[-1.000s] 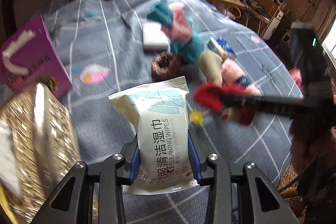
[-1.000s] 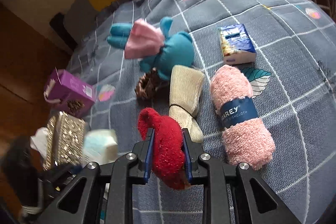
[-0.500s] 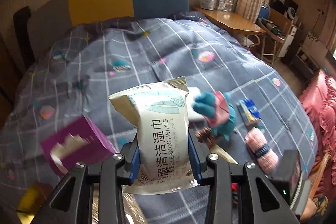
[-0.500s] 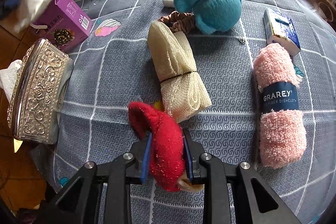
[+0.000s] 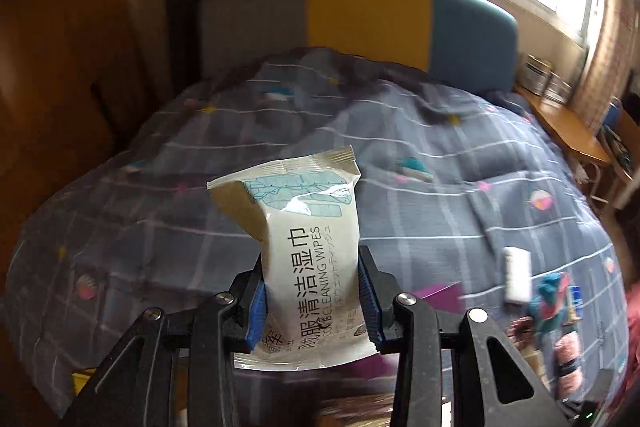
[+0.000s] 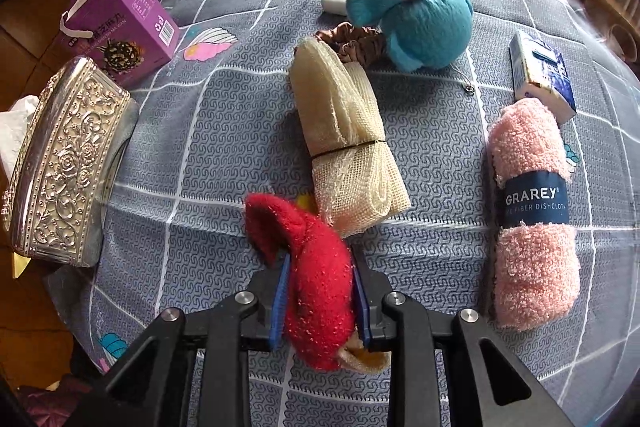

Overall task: Organize soft objects
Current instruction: 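Carry the wet-wipes pack with the left gripper and drop it into the gold tray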

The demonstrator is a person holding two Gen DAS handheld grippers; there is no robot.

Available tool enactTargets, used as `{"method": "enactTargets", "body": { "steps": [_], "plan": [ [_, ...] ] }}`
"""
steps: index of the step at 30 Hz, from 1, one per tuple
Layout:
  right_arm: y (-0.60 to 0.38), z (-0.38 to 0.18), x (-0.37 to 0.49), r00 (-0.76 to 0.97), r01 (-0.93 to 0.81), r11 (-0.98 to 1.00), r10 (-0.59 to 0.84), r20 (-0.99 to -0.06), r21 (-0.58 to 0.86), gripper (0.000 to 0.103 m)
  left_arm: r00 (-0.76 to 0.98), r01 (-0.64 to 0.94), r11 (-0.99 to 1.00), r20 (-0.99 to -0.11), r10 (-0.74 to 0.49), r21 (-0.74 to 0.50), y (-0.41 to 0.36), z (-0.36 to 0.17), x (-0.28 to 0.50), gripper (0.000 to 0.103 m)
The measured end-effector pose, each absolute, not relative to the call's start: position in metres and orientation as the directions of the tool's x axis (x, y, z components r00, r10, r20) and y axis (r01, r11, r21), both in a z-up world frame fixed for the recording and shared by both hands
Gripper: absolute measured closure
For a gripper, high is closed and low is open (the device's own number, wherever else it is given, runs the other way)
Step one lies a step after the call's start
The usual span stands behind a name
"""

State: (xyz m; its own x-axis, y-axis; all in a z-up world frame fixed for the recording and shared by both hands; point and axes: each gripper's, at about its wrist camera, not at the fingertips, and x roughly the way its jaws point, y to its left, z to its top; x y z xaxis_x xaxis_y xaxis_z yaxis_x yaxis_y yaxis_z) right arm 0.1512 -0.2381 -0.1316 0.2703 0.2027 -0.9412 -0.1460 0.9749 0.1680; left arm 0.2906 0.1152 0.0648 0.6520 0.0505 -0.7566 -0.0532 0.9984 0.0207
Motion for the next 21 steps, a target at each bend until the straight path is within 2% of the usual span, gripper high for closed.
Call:
{"method": "enactTargets", "body": {
  "steps": [5,14,21],
  "plan": [
    [-0.237,-0.132,0.152,0.273,-0.151,0.975,0.198,-0.941,0.161,0.073,0.656,-0.120,0.992,-0.752,0.063,-0.021,0.185,0.044,0.222,0.064],
    [-0.234,-0.134,0.154,0.279,-0.157,0.977,0.183,-0.943,0.143,0.072,0.590,-0.261,0.956,-0.806,0.050,-0.133,0.272,-0.025,0.100,0.064],
    [-0.232,-0.134,0.153,0.291,-0.163,0.979,0.164,-0.943,0.120,0.072,0.502,-0.347,0.932,-0.860,0.091,-0.105,0.308,-0.071,0.048,0.063]
  ]
}}
